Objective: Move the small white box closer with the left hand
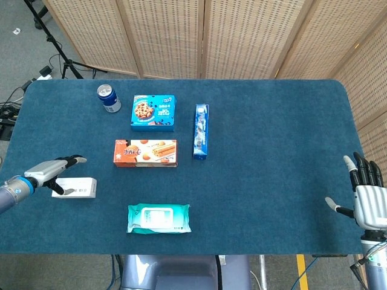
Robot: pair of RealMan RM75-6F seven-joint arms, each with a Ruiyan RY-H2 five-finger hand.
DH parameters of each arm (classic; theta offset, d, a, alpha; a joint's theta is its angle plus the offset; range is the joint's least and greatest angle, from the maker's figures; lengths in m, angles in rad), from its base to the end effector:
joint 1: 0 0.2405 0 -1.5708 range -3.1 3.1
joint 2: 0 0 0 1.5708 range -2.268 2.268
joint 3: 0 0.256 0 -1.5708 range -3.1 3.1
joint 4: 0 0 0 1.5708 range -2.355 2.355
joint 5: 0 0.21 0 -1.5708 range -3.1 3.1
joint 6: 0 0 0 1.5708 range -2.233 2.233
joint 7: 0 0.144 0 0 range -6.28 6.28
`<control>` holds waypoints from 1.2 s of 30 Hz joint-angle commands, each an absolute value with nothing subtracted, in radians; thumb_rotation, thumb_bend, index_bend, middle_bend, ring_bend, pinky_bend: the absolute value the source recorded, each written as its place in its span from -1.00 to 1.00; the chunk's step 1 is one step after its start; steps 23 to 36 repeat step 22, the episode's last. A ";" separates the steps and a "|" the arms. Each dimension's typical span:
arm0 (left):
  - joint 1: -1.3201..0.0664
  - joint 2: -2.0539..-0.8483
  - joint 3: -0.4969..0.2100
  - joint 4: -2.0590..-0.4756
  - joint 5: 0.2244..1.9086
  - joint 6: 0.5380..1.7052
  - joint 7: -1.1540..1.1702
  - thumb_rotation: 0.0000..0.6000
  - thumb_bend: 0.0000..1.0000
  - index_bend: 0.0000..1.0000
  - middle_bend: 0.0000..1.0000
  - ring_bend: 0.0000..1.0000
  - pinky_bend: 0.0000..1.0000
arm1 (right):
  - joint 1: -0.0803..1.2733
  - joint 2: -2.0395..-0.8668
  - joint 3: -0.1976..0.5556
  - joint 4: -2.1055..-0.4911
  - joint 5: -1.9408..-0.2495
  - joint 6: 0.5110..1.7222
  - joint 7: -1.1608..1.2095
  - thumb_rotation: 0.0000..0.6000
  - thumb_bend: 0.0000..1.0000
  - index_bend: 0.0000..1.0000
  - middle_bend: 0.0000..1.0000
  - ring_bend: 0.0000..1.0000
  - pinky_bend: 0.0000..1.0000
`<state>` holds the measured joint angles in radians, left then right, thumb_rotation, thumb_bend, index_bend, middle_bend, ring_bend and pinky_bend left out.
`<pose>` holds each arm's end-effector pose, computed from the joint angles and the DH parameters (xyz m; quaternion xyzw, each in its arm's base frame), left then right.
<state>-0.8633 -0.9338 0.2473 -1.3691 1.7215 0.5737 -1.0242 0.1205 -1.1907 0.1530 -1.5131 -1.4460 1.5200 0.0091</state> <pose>-0.2959 0.3383 0.1556 -0.7059 -0.5960 -0.1682 0.3437 -0.3137 -0.2132 0.1688 0.5533 -0.3466 0.4285 0.6246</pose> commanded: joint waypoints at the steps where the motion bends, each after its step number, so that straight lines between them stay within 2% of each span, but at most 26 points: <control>1: -0.848 -0.921 0.261 -1.359 1.738 0.623 -1.058 1.00 -0.42 -1.00 -1.00 -1.00 -1.00 | 0.120 -1.190 0.153 -1.514 -1.447 1.521 0.010 1.00 -1.00 -1.00 -1.00 -1.00 -1.00; 6: -0.745 -0.913 0.218 -1.341 1.666 0.791 -0.960 1.00 -0.69 -1.00 -1.00 -1.00 -1.00 | 0.119 -1.187 0.152 -1.518 -1.453 1.526 0.017 1.00 -1.00 -1.00 -1.00 -1.00 -1.00; 10: -0.582 -0.958 0.128 -1.371 1.467 0.993 -0.678 1.00 -0.92 -1.00 -1.00 -1.00 -1.00 | 0.117 -1.185 0.148 -1.521 -1.466 1.534 0.021 1.00 -1.00 -1.00 -1.00 -1.00 -1.00; 11: -0.525 -0.986 0.099 -1.392 1.399 1.078 -0.581 1.00 -0.97 -1.00 -1.00 -1.00 -1.00 | 0.117 -1.185 0.147 -1.521 -1.472 1.538 0.023 1.00 -1.00 -1.00 -1.00 -1.00 -1.00; 15: -0.386 -1.080 0.047 -1.447 1.256 1.298 -0.335 1.00 -1.00 -1.00 -1.00 -1.00 -1.00 | 0.112 -1.184 0.145 -1.522 -1.481 1.550 0.024 1.00 -1.00 -1.00 -1.00 -1.00 -1.00; 21: -0.270 -1.195 0.004 -1.428 1.228 1.517 -0.211 1.00 -1.00 -1.00 -1.00 -1.00 -1.00 | 0.105 -1.178 0.142 -1.528 -1.483 1.557 0.030 1.00 -1.00 -1.00 -1.00 -1.00 -1.00; 36: -0.264 -1.204 -0.001 -1.418 1.235 1.533 -0.214 1.00 -1.00 -1.00 -1.00 -1.00 -1.00 | 0.104 -1.177 0.141 -1.529 -1.484 1.557 0.032 1.00 -1.00 -1.00 -1.00 -1.00 -1.00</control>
